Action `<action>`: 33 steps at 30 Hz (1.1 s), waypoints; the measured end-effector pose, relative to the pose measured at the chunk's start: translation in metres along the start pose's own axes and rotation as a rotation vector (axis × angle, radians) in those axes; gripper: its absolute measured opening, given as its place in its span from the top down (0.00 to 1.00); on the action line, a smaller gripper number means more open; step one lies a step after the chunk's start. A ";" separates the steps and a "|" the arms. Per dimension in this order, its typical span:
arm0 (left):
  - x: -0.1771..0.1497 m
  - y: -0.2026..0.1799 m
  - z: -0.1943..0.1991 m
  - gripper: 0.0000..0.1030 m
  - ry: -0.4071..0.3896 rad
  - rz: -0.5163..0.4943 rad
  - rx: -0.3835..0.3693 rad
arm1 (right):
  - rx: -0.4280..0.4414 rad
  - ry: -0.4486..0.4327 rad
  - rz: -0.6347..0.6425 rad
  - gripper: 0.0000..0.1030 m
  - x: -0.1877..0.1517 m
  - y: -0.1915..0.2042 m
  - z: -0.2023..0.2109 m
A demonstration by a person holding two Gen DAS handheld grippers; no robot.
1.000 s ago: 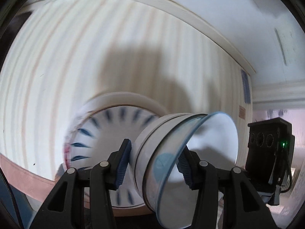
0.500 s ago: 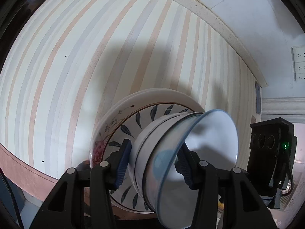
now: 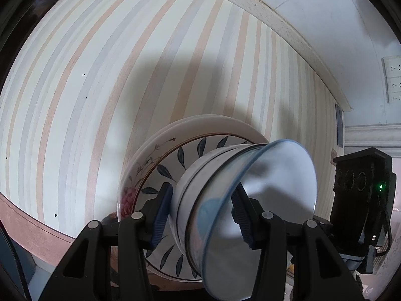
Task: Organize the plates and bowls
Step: 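Lower the bowl stack onto the plate stack and open both tools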
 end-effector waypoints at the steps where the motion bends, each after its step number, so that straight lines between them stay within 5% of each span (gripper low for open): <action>1: 0.000 0.000 -0.001 0.56 0.000 -0.003 0.003 | -0.003 -0.002 0.001 0.49 0.000 0.000 0.000; 14: -0.010 -0.005 0.029 0.55 -0.093 -0.077 0.170 | -0.058 -0.052 0.032 0.42 -0.001 0.008 0.020; 17: -0.015 -0.006 0.039 0.54 -0.119 -0.100 0.192 | -0.104 -0.105 0.056 0.21 -0.001 0.014 0.043; 20: -0.021 -0.008 0.054 0.53 -0.156 -0.128 0.220 | -0.179 -0.163 0.084 0.15 -0.006 0.023 0.069; 24: -0.028 -0.015 0.086 0.15 -0.263 -0.189 0.264 | -0.296 -0.246 0.089 0.07 -0.022 0.034 0.099; 33: -0.057 -0.017 0.134 0.08 -0.371 -0.300 0.269 | -0.434 -0.485 -0.005 0.05 -0.084 0.070 0.155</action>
Point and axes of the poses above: each gripper's, at about its wrist camera, not at the fingertips, and z roughly against the way its jaws point, y to its left, x to its top, the point moved 8 cm from there along -z, roughly the way its jaws point, and after that the axes turned 7 degrees about y, right-handed, at the moved point
